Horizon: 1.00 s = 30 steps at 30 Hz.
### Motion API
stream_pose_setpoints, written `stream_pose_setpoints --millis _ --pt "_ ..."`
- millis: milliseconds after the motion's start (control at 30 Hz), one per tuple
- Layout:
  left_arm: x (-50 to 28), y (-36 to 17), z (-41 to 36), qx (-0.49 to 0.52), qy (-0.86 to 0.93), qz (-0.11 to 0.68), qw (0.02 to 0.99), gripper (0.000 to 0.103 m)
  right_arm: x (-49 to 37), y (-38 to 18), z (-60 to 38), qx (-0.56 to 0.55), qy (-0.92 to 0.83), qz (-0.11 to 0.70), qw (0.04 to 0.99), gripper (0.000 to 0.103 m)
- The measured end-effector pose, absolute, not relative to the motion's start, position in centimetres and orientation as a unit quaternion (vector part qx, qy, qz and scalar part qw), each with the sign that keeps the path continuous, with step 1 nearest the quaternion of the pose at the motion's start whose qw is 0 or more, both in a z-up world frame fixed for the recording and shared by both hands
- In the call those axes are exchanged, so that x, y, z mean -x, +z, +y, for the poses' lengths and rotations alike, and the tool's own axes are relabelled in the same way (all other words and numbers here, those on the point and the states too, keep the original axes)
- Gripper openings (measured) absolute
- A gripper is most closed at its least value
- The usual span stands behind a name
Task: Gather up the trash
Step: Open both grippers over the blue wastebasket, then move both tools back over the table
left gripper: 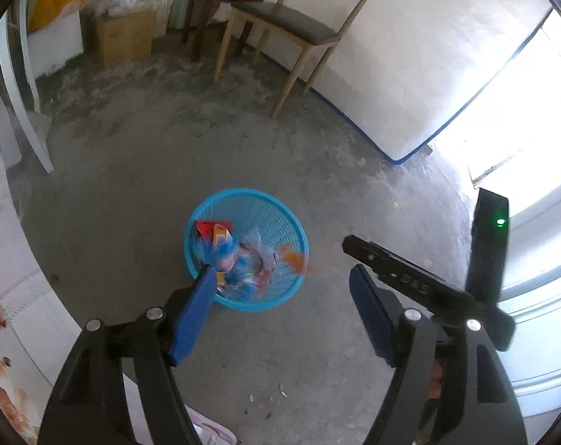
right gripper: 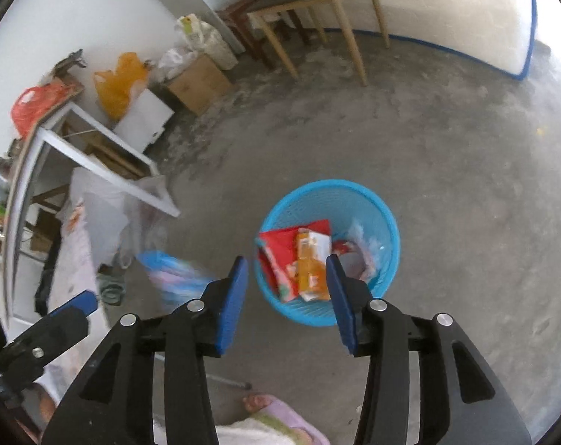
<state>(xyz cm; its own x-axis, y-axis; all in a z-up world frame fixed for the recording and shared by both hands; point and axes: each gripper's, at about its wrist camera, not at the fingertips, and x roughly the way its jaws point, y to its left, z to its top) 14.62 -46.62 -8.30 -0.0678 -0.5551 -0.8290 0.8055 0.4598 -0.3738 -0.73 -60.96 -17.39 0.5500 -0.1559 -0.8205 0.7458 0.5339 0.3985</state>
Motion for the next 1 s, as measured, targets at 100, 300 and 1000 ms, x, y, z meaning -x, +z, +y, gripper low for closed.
stream_pose_setpoints --millis 100,300,1000 --pt "-14.5 -7.7 -45.3 -0.112 -0.515 0.514 0.677 0.072 1.8 -17.2 -60.2 -0.393 -0.281 0.372 0.793 0.043" --pt "-14.1 -5.1 -41.6 -0.090 -0.518 0.494 0.693 0.073 3.3 -15.0 -58.2 -0.380 -0.263 0.357 0.812 0.049" --pt "-13.3 1.9 0.0 -0.009 -0.225 0.403 0.887 0.084 -10.6 -5.6 -33.1 -0.224 0.091 0.415 0.877 0.077"
